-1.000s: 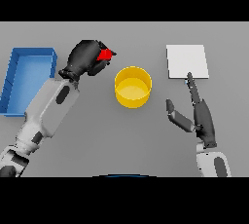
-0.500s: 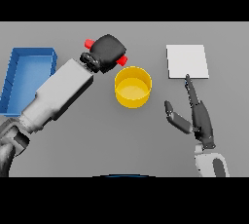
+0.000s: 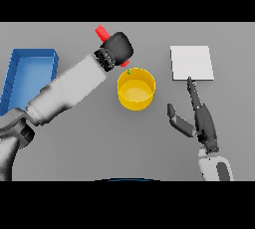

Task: Pick up the red beaker and tilt it to pour out 1 green nut into yellow bowl. Pick up the yellow bowl and place it on the metallic measuring scale.

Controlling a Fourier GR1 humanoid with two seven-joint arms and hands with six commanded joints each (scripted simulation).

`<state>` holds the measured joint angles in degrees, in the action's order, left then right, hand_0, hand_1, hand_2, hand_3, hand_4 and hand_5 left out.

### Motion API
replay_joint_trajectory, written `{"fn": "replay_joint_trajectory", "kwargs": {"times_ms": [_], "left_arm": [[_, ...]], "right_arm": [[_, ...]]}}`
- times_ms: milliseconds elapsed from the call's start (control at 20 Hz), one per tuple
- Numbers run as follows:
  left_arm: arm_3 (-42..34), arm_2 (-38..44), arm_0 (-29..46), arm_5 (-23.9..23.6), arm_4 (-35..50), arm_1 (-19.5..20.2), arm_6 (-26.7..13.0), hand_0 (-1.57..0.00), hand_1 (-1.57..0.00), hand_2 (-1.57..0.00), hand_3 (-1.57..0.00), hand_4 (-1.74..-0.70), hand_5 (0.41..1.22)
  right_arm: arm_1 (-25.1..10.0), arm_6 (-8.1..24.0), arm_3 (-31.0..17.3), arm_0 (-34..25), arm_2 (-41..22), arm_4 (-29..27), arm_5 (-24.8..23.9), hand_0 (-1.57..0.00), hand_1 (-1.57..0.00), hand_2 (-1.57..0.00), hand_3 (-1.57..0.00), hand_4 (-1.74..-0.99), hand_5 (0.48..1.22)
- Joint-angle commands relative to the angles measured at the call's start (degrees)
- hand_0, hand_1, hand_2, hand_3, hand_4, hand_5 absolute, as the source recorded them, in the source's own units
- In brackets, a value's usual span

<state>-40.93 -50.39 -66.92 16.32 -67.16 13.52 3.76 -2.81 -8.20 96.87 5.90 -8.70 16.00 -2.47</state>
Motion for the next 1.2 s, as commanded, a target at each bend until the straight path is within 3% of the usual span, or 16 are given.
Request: {"fn": "replay_joint_trajectory", "kwargs": {"times_ms": [0,200,350,600,650,800,950,1050,1150], "left_arm": [[0.2,-0.7,-0.2,-0.3,-0.8,-0.4,-0.4,-1.57,-1.57,-1.57,-1.57,-1.73,1.22],[-0.3,-2.9,0.0,-1.2,-3.6,-1.4,-1.6,-1.57,-1.57,-1.57,-1.57,-1.74,1.221],[0.2,-6.1,-0.4,-2.8,-6.9,-2.9,-1.7,-1.57,-1.57,-1.57,-1.57,-1.74,1.221],[2.6,-10.7,-4.4,-0.7,-11.7,-3.9,1.0,-1.57,-1.57,-1.57,-1.57,-1.73,1.221],[3.4,-11.9,-5.6,0.0,-12.5,-4.1,3.1,-1.57,-1.57,-1.57,-1.57,-1.73,1.221],[5.9,-14.2,-7.7,0.6,-15.0,-5.6,3.9,-1.57,-1.57,-1.57,-1.57,-1.73,1.221],[6.1,-14.5,-9.1,1.9,-15.6,-6.8,4.7,-1.57,-1.57,-1.57,-1.57,-1.73,1.221],[7.3,-12.2,-11.6,-1.2,-14.6,-5.9,5.8,-1.57,-1.57,-1.57,-1.57,-1.73,1.221],[9.4,-10.2,-14.7,-1.2,-14.1,-4.9,6.1,-1.57,-1.57,-1.57,-1.57,-1.73,1.221]], "right_arm": [[0.4,1.6,-0.2,-0.5,0.0,0.3,-0.4,0.0,0.0,0.0,0.0,-1.058,0.696],[0.6,-0.6,0.1,0.0,0.4,-1.2,0.1,0.0,0.0,0.0,0.0,-1.058,0.7],[0.8,0.5,0.0,-0.3,0.3,-0.3,-0.7,0.0,0.0,0.0,0.0,-1.065,0.684],[0.7,-1.2,-0.9,-0.4,0.1,0.8,-1.5,0.0,0.0,0.0,0.0,-1.073,0.675],[1.0,-1.1,-1.2,-0.4,-0.1,1.1,-1.7,0.0,0.0,0.0,0.0,-1.063,0.673],[0.9,-0.3,-1.2,-1.2,0.4,0.8,-1.8,0.0,0.0,0.0,0.0,-1.051,0.677],[0.9,-0.9,-0.3,-0.4,-0.4,1.4,-1.6,0.0,0.0,0.0,0.0,-1.035,0.685],[0.8,-0.8,-1.2,-0.3,0.0,1.3,-1.7,0.0,0.0,0.0,0.0,-1.035,0.684],[1.1,-0.7,-1.4,-1.2,-0.2,2.2,-2.5,0.0,0.0,0.0,0.0,-1.03,0.683]]}}
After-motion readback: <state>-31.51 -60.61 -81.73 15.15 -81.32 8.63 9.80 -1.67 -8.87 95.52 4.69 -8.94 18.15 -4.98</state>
